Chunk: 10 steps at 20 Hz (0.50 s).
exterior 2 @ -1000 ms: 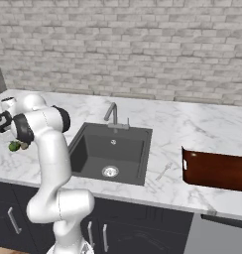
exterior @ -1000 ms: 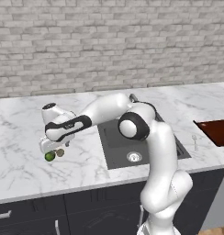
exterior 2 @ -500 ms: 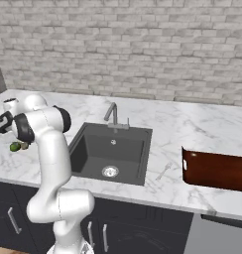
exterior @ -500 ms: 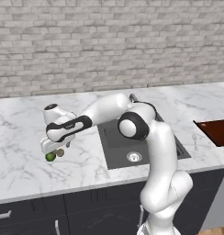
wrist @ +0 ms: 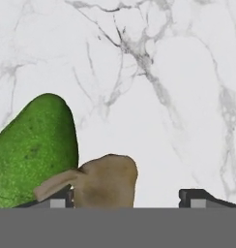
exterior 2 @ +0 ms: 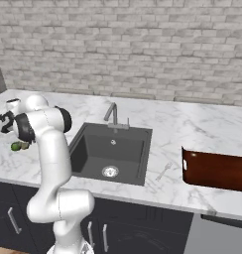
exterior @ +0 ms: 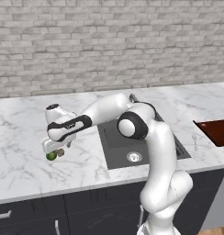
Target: Pick up all produce items and place them in the sink. Turn on the sink faucet to wash them. Then turn the sink off and put them in the tray.
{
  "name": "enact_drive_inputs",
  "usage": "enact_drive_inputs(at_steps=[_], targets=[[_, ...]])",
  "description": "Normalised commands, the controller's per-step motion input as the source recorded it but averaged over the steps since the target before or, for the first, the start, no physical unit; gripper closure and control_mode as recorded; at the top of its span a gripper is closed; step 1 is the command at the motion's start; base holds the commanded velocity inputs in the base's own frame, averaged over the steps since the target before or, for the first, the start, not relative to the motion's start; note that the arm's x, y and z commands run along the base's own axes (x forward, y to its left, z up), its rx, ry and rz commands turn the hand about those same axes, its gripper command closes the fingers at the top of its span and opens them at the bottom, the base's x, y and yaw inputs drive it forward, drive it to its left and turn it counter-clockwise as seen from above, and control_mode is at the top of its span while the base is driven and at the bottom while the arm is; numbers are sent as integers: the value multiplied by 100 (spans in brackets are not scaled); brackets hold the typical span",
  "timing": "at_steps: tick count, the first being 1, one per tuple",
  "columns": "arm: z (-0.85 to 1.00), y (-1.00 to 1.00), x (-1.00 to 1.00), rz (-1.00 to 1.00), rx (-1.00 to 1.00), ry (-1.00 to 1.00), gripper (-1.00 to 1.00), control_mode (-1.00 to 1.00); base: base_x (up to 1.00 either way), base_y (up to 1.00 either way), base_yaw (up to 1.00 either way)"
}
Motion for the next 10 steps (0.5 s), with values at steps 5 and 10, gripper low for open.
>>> enact_drive_inputs(at_steps=[5, 10], targets=[[-38, 0, -8, 0, 0, 2, -100, -100, 0, 0, 0], [-16, 0, -16, 0, 0, 0, -100, -100, 0, 0, 0]])
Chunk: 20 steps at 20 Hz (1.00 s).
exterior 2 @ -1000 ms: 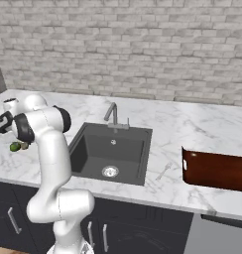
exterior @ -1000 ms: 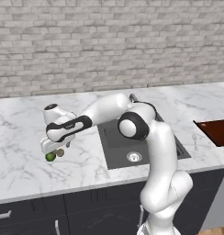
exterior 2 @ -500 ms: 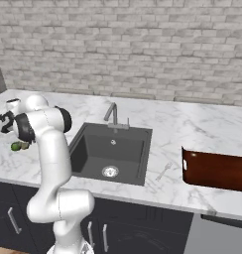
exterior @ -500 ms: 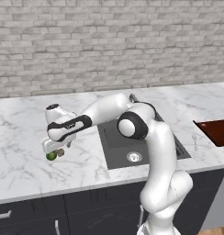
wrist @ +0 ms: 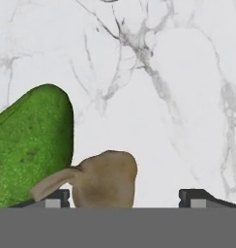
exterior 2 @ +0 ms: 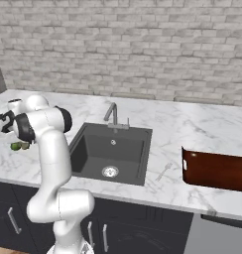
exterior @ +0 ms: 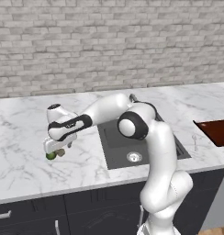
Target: Pick up all produce items and place them in the sink. Turn on the sink faucet to wash them. Then turn the sink off and put them in the tray.
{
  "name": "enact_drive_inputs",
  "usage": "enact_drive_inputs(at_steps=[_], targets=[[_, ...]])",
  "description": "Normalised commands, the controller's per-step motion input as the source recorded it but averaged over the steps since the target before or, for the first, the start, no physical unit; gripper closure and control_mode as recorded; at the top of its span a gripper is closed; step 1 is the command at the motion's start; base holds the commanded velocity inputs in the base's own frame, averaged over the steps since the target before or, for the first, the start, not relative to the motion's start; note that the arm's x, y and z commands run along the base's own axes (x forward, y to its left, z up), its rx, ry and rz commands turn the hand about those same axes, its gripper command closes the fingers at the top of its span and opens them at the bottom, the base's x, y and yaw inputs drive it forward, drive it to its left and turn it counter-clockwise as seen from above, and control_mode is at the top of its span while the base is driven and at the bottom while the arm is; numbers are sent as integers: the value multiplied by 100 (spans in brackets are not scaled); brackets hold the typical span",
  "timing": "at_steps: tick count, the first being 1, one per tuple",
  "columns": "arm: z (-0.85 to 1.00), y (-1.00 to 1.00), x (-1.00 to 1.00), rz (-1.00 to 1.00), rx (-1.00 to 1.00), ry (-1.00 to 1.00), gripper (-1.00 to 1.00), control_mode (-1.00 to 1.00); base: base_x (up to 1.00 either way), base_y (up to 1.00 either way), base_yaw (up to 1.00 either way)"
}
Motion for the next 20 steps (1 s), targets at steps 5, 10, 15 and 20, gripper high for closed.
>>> enact_drive_inputs(at_steps=[5, 10, 15, 20], targets=[[-6, -2, -17, 1, 2, 0, -100, -100, 0, 0, 0], [-2, -11, -19, 2, 2, 0, -100, -100, 0, 0, 0], [-13, -3, -3, 7, 1, 0, -100, -100, 0, 0, 0], [-22, 0, 13, 12, 2, 0, -100, -100, 0, 0, 0]])
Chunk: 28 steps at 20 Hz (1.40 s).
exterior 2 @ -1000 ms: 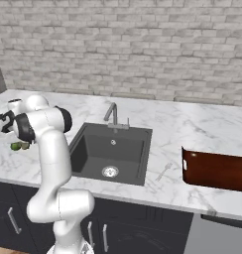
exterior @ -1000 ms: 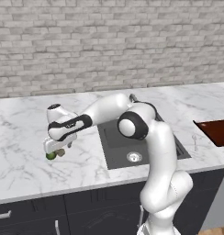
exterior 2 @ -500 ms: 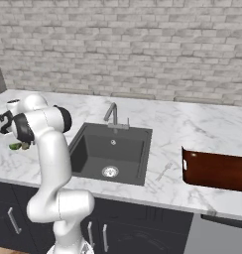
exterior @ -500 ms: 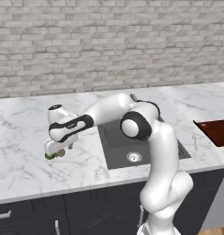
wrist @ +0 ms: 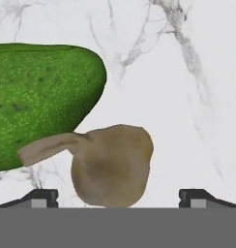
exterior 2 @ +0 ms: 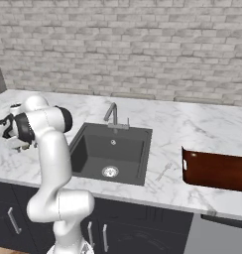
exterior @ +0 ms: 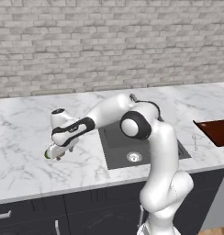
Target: Pick up all produce items and place them in the sink. Turn on the sink faucet to wash them. Then turn the sink off and put them in the tray.
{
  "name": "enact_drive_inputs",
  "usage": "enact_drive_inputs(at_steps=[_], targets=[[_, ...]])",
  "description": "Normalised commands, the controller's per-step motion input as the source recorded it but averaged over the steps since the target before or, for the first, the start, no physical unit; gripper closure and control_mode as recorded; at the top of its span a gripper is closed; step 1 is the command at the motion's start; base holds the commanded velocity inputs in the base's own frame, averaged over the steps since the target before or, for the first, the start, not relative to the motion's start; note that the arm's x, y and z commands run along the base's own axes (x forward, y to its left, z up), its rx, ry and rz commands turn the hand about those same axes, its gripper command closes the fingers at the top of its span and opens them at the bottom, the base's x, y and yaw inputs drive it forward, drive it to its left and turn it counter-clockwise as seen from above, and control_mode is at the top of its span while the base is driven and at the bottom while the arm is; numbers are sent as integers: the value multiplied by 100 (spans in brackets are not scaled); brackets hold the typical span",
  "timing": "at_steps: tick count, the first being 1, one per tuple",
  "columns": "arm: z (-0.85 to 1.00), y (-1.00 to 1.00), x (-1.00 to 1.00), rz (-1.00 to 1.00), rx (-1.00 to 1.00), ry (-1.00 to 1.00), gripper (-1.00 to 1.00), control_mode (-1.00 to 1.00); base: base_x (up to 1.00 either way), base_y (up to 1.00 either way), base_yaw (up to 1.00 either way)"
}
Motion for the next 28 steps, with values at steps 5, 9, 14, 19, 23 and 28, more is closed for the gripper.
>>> enact_drive_inputs(at_steps=[5, 9, 14, 19, 23, 28], targets=[[-17, 2, 19, 9, 2, 0, -100, -100, 0, 0, 0], [-2, 23, 30, 4, 0, 1, -100, -100, 0, 0, 0], [-3, 30, 17, 1, 0, 2, -100, -100, 0, 0, 0], [-15, 19, 1, 2, 0, 0, -100, -100, 0, 0, 0], [-27, 0, -8, 0, 0, 0, 100, -100, 0, 0, 0], [-4, 2, -1, 0, 0, 0, 100, -100, 0, 0, 0]])
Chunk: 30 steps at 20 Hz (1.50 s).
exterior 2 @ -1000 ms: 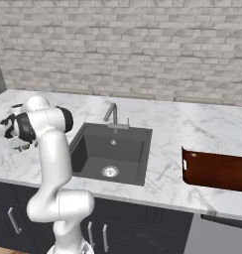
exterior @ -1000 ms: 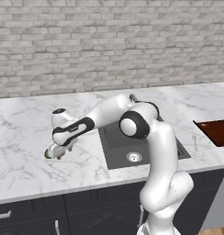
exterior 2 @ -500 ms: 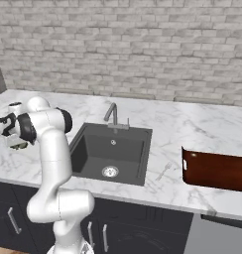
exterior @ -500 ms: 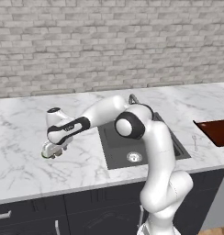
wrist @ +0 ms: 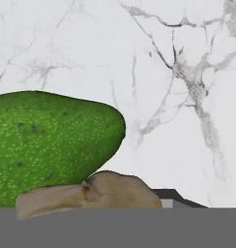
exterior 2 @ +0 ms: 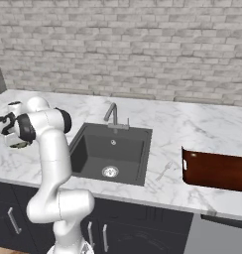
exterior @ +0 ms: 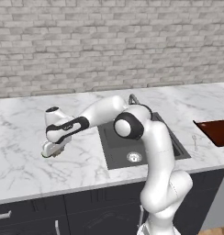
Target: Pick up all produce items and place them in the sink. Turn on the sink faucet to wash them. Then turn the sink off and put them in the tray.
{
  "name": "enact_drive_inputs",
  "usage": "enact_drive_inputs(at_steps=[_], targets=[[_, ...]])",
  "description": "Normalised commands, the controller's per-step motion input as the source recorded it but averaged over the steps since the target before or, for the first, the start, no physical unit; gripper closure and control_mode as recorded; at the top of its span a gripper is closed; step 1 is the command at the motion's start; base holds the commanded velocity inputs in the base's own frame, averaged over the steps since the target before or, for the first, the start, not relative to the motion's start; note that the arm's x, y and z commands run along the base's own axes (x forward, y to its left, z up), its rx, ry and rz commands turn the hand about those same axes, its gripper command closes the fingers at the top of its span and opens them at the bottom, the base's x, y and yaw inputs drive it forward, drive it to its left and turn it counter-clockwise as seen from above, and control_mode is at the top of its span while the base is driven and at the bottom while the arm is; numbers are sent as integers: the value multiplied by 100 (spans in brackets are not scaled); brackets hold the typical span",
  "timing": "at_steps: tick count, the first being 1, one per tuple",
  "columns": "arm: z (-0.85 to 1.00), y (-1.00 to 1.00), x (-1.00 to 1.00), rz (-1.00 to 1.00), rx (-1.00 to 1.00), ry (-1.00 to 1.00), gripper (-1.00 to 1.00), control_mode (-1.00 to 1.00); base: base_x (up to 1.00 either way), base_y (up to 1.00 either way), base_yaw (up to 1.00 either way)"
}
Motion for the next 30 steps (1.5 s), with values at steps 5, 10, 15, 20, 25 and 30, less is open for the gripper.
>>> enact_drive_inputs(at_steps=[5, 10, 15, 20, 25, 30], targets=[[2, -1, -2, 0, 0, 0, 100, -100, 0, 0, 0], [19, -26, -1, 0, 0, 0, 100, -100, 0, 0, 0], [24, -57, 0, 0, 0, 0, 100, -100, 0, 0, 0], [18, -66, 0, 0, 0, -1, 100, -100, 0, 0, 0], [10, -71, 0, 0, 0, -1, 100, -100, 0, 0, 0], [7, -68, -3, -3, 0, -3, 100, -100, 0, 0, 0]])
